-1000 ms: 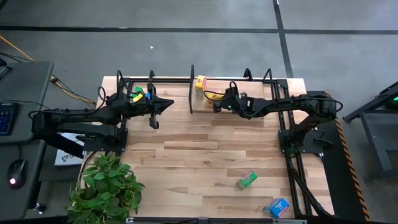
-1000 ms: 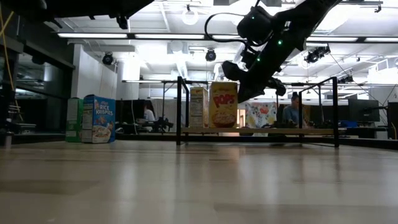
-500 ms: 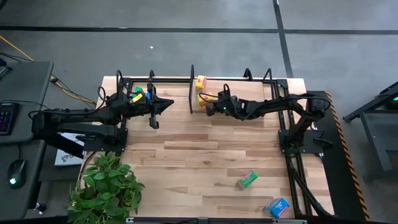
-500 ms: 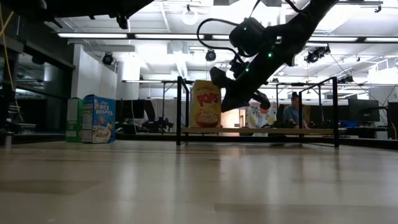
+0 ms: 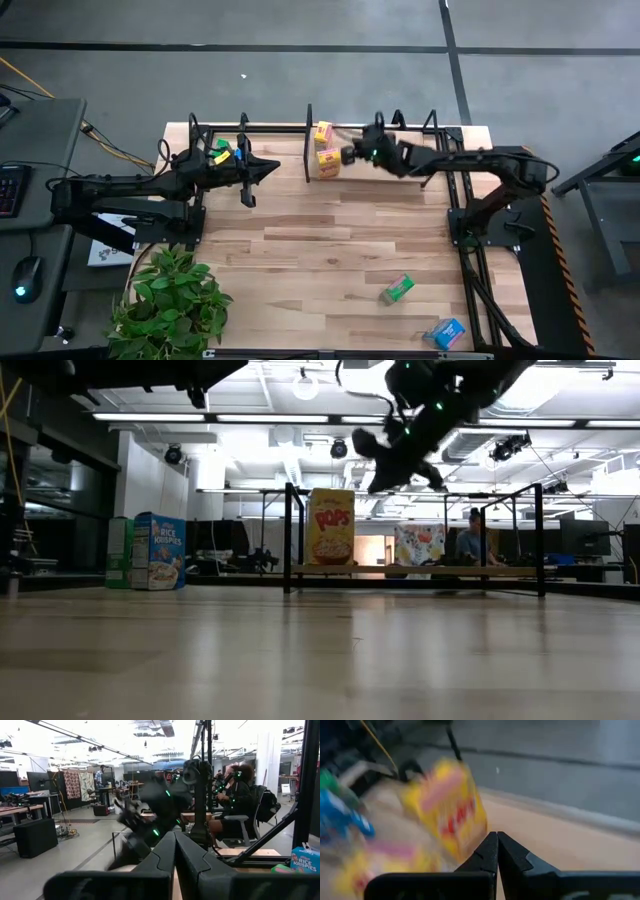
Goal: Stack cereal on shelf
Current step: Put the yellow cereal box on the shelf
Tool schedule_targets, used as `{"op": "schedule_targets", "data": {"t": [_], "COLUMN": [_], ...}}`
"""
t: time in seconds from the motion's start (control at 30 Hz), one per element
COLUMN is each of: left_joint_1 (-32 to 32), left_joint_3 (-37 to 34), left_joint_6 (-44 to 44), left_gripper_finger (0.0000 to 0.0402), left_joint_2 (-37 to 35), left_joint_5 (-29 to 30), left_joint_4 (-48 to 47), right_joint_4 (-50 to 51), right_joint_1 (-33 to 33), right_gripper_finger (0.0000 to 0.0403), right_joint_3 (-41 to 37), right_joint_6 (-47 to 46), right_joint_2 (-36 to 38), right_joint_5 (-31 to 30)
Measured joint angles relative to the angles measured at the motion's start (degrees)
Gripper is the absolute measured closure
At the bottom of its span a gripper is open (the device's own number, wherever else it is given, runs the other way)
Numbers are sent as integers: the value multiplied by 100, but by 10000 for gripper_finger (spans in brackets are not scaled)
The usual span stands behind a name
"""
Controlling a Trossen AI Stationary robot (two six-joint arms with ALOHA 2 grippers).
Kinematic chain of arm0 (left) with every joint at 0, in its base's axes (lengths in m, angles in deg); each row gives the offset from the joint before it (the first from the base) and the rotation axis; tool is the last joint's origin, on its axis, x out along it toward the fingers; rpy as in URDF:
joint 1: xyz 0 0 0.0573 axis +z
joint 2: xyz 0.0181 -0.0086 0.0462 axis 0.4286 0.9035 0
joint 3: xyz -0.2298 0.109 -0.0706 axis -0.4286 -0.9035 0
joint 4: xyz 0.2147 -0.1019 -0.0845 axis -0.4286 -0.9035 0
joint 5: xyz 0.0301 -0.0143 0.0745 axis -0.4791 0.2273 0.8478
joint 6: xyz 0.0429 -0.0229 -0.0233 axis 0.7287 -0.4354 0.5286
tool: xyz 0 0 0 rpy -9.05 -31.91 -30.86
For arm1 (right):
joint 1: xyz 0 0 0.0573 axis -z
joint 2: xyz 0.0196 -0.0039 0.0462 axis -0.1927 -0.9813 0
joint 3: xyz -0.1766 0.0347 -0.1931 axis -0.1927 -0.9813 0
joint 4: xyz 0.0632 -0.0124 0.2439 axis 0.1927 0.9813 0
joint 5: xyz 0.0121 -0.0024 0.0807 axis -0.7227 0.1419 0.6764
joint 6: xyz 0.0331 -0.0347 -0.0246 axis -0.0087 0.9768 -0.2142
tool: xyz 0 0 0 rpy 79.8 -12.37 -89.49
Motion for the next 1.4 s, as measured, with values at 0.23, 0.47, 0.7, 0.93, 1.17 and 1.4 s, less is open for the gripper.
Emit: {"op": "schedule_targets", "data": {"t": [0.23, 0.47, 0.7, 0.93, 1.17, 1.4], "left_joint_1": [-2, -13, -13, 47, 77, 75], "left_joint_3": [0, 0, 0, 0, 0, 0], "left_joint_6": [-5, -15, -9, 10, 295, 301], "left_gripper_finger": [401, 401, 402, 401, 401, 401], "left_joint_2": [-2, -2, 0, -2, -2, -2], "left_joint_5": [0, 0, 0, 4, 16, 20], "left_joint_4": [90, -99, -135, -21, -19, -21], "right_joint_4": [325, 1898, 2837, 3089, 3633, 3707], "right_joint_1": [624, 984, 1241, 1358, 1383, 1316], "right_gripper_finger": [403, 403, 403, 403, 403, 403], "right_joint_3": [1632, 3601, 4736, 4830, 4830, 4830], "right_joint_6": [899, 1625, 1679, 1691, 1803, 1841], "right_joint_2": [-849, -2150, -2960, -3055, -3055, -3029], "right_joint_5": [1265, 1862, 1852, 2316, 2319, 2340]}}
